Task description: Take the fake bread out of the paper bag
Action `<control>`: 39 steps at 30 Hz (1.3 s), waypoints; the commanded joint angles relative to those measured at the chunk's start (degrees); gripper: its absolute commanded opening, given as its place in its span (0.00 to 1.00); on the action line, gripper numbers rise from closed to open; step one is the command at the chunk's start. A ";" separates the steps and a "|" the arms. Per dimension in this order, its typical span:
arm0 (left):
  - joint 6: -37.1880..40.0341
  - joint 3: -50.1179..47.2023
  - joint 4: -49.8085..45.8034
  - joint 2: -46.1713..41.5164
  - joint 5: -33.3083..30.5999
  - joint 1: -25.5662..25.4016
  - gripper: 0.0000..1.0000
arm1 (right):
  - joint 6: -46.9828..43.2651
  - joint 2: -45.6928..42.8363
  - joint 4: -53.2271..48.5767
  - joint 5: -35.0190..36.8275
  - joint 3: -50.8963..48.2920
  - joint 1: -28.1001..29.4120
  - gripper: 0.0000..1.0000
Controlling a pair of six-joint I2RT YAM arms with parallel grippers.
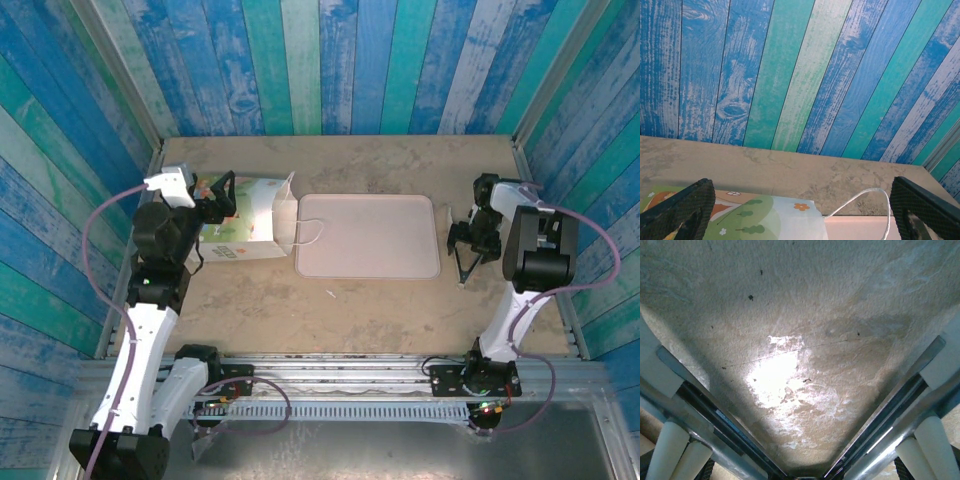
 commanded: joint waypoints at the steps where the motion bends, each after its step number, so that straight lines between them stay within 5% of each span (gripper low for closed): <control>1: 0.99 1.87 -0.13 0.03 0.78 -0.26 0.94 | -2.94 4.89 2.27 -3.00 -1.81 -0.19 0.87; 22: -0.80 2.03 0.83 1.46 3.33 -0.23 0.94 | -4.62 7.55 3.65 -1.06 1.07 0.34 0.88; 39: -1.51 1.63 0.16 -0.17 3.40 -0.19 0.94 | -4.66 6.29 5.16 -7.69 0.53 -1.21 0.85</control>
